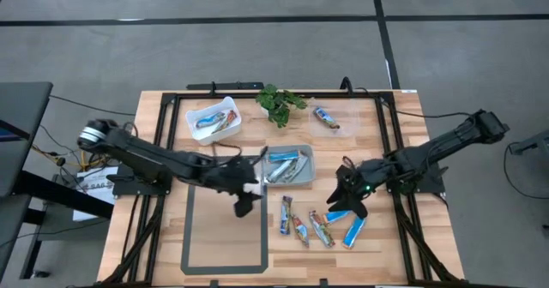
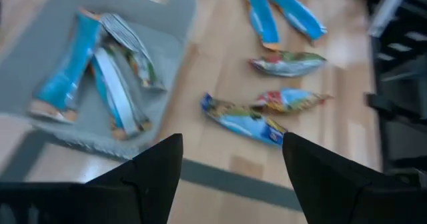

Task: Pick and place Granola Bars by type
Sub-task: Put the yellow granola bar into the gray bin

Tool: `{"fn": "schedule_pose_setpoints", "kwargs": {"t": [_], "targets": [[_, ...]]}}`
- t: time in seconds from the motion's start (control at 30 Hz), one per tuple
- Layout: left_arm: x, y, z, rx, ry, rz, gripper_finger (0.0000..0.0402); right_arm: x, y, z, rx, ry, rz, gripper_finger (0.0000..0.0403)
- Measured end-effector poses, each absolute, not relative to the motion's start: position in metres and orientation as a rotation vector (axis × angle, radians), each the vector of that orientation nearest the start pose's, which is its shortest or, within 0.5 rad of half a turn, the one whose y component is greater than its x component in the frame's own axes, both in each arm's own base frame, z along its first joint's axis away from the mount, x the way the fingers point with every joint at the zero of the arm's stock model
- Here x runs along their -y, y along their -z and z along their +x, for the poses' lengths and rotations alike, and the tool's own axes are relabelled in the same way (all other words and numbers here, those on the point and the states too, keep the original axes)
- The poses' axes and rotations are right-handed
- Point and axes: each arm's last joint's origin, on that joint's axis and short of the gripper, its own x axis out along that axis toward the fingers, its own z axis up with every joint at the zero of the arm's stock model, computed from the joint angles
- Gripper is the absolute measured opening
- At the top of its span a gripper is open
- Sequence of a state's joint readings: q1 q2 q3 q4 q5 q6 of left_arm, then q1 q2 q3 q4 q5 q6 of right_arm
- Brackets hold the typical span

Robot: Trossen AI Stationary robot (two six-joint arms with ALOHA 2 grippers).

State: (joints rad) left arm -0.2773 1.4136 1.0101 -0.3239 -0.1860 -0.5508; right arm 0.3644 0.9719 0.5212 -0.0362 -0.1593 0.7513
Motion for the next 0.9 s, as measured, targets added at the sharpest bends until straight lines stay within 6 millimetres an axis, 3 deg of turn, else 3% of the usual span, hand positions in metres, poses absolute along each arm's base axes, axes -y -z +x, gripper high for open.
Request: {"fn": "schedule_pose_setpoints", "kwargs": {"t": [0.27,0.57,0.7,0.9], "targets": [[0.079,-0.237,0.238,-0.637,-0.03,-0.382,0.0251,-0.097,-0.232,0.212,-0.733,-0.338,0.563,0.0157],[0.071,-0.194,0.189,-0.55,0.0,-0.481,0.0251,-0.104,-0.245,0.229,-0.912,-0.306,0.427,0.0146],[0.069,-0.193,0.179,-0.482,0.036,-0.518,0.0251,-0.107,-0.241,0.233,-1.058,-0.327,0.3,0.0142],[0.068,-0.2,0.172,-0.448,0.068,-0.507,0.0251,-0.116,-0.212,0.238,-1.283,-0.35,0.157,0.0138]]}}
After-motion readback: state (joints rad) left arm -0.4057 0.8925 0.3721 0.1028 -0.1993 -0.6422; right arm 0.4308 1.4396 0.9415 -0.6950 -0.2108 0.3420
